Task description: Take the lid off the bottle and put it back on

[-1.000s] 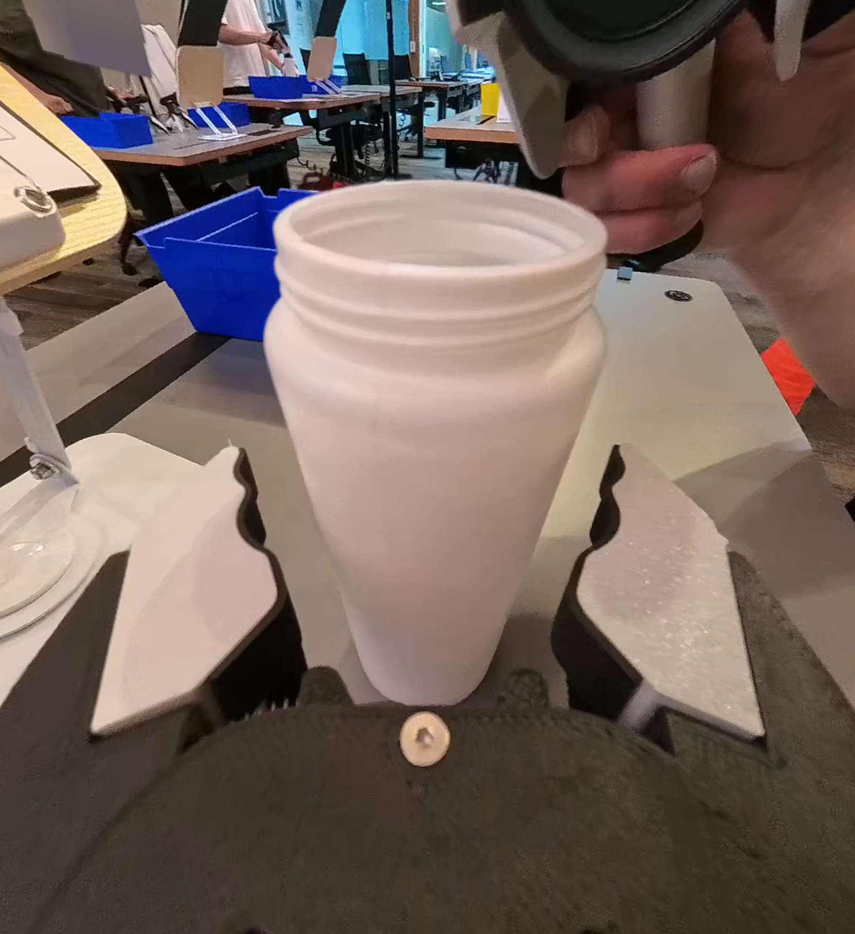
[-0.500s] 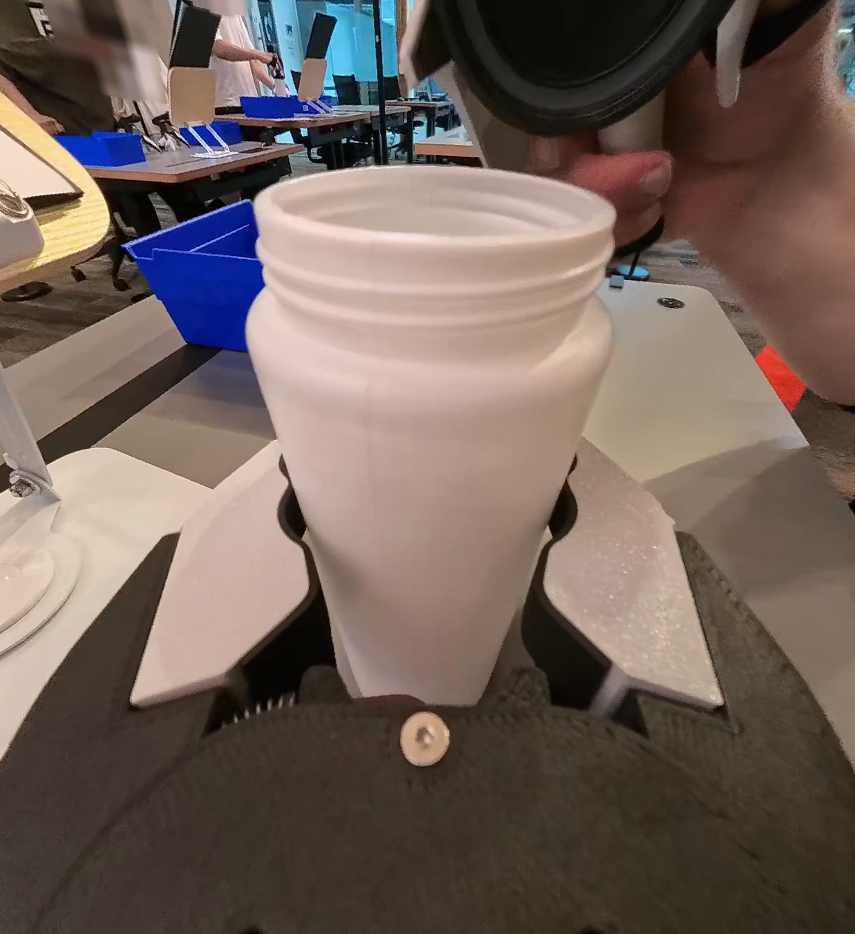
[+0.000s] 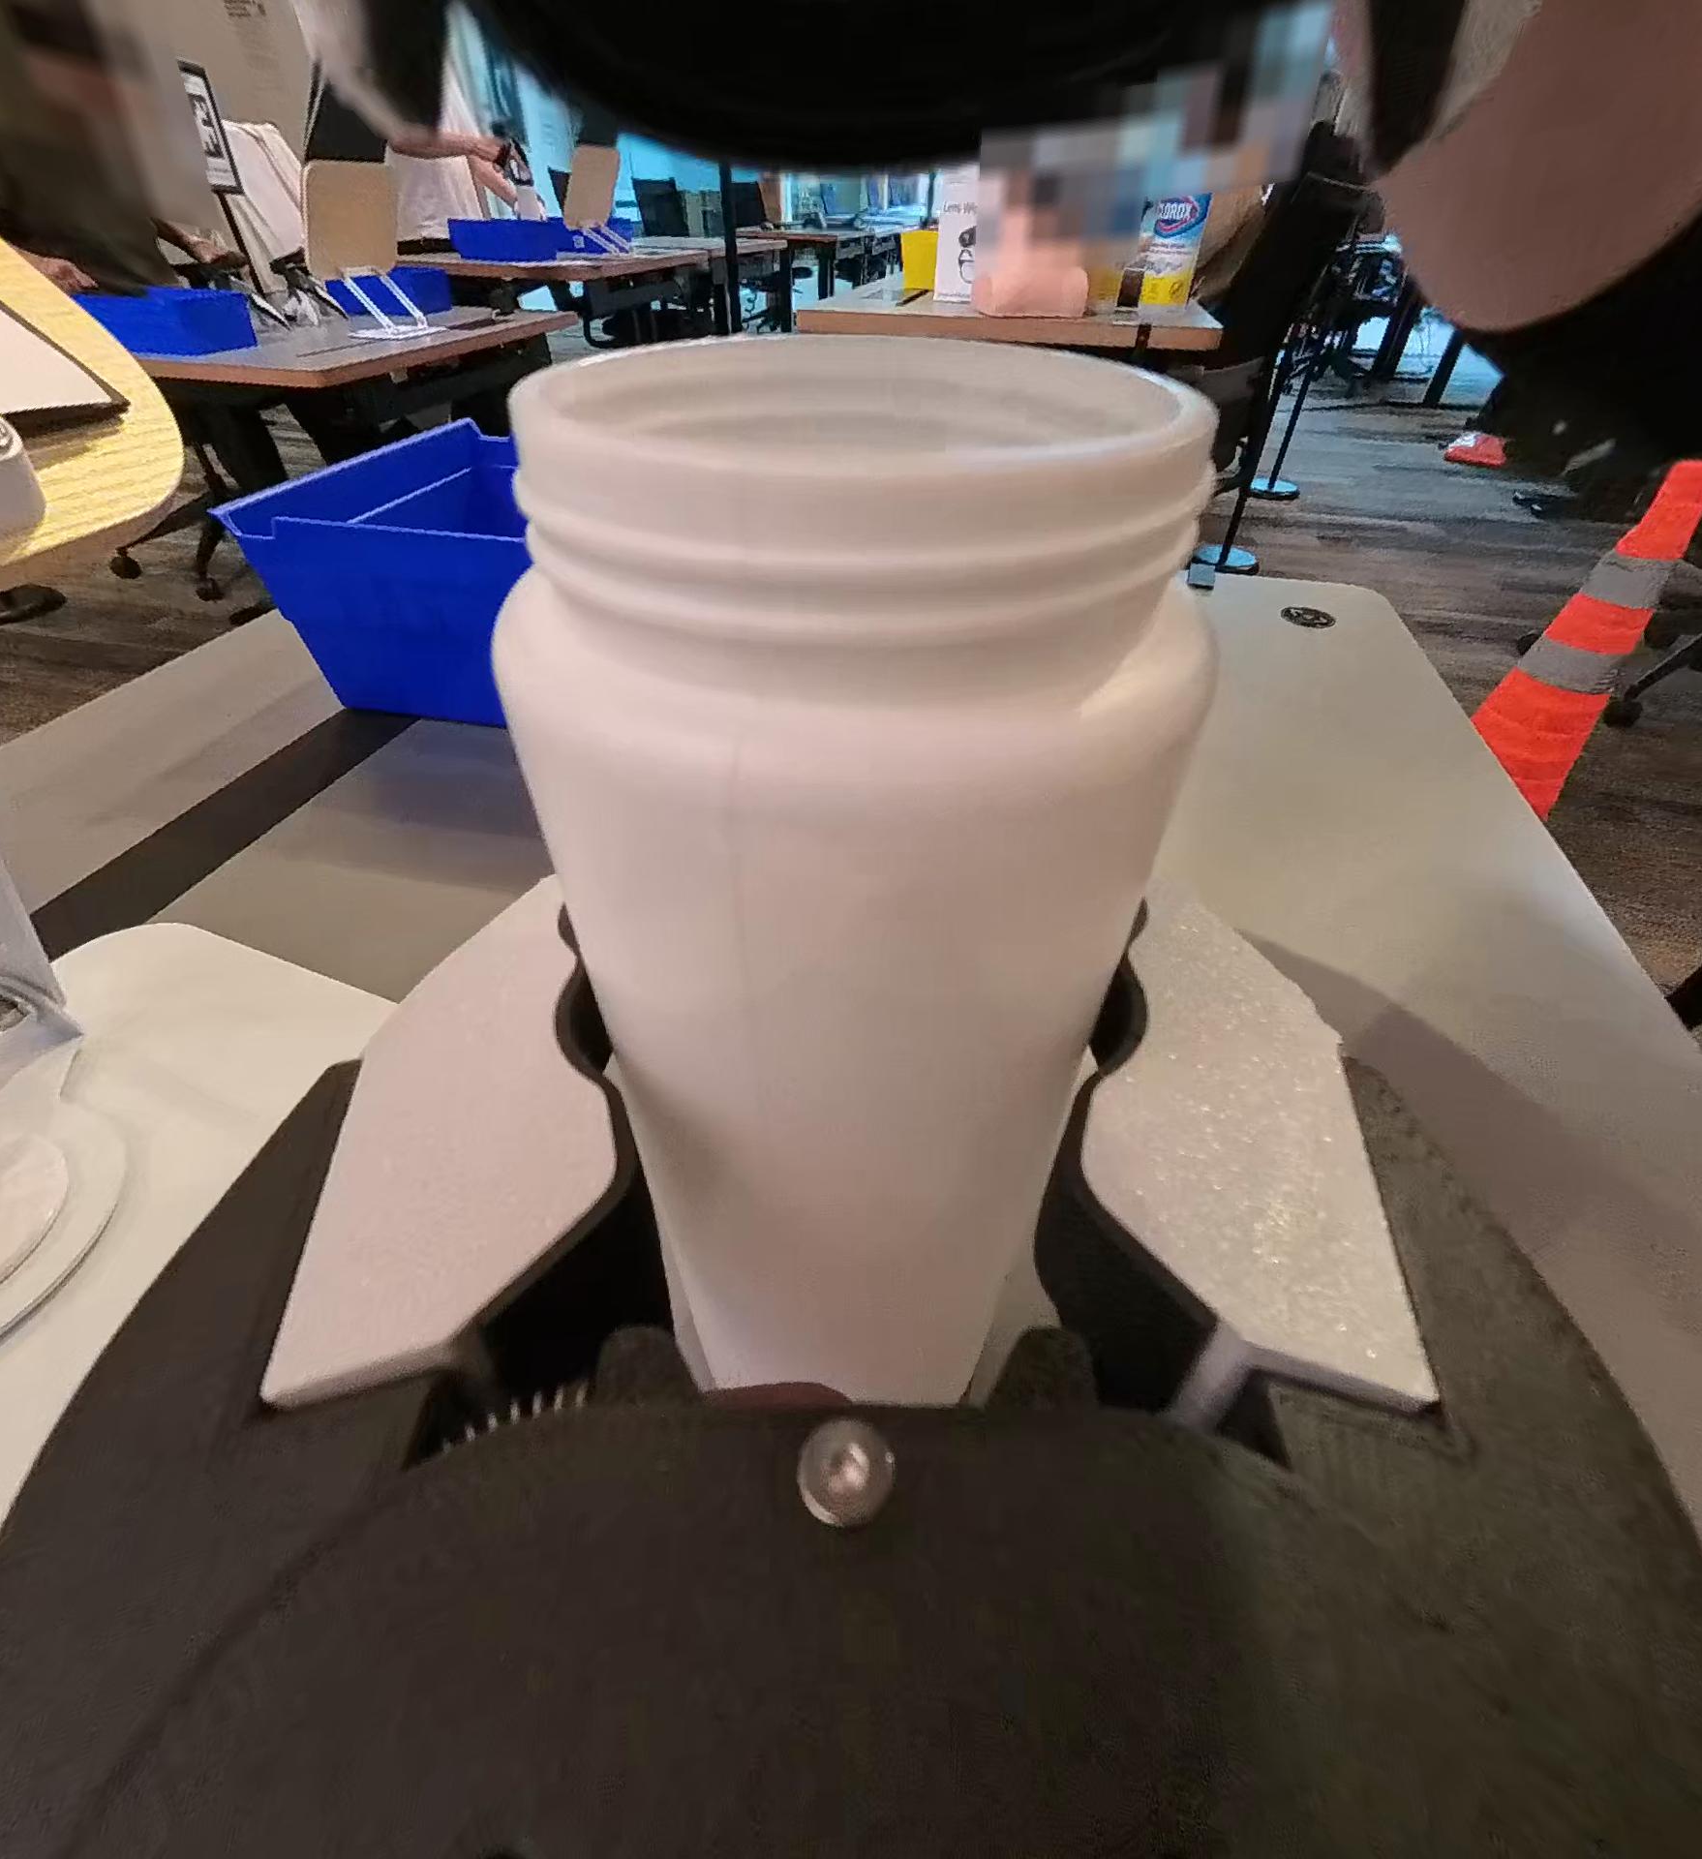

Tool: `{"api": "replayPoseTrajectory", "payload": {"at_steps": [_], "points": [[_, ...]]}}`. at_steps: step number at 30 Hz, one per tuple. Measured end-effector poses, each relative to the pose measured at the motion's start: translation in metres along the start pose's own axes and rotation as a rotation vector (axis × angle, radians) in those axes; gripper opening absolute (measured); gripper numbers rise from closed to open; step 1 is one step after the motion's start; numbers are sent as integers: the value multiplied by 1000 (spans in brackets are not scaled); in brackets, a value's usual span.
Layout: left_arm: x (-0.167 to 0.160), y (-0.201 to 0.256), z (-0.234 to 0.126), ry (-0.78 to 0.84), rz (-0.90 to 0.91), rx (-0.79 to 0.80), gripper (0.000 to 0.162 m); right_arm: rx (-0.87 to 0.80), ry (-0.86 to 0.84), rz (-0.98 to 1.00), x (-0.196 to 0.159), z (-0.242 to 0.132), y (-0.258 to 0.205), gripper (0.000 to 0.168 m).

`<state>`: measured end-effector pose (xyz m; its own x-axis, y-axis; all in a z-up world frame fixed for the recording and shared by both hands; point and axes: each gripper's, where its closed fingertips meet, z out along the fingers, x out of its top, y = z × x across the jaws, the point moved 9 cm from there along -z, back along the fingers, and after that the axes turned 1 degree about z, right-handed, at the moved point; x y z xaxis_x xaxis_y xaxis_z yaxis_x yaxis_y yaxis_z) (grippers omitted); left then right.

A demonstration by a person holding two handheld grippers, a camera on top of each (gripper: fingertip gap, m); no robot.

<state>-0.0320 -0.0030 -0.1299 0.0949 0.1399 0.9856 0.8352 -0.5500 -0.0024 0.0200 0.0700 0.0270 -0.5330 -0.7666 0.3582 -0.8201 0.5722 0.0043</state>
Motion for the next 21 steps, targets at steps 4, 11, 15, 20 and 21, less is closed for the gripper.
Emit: {"api": "replayPoseTrajectory", "payload": {"at_steps": [4, 11, 15, 20, 21], "points": [[0, 0, 0, 2, 1, -5, 95, 49, -102, -63, 6, 13, 5, 76], [0, 0, 0, 1, 0, -13, 95, 54, -190, -118, 8, 28, 6, 76], [0, 0, 0, 3, -1, -18, 95, 44, -233, -146, 11, 28, 5, 76], [0, 0, 0, 4, -1, -19, 95, 31, -304, -191, 16, 29, 3, 76], [0, 0, 0, 4, 0, -20, 95, 32, -310, -192, 16, 29, 3, 76]]}}
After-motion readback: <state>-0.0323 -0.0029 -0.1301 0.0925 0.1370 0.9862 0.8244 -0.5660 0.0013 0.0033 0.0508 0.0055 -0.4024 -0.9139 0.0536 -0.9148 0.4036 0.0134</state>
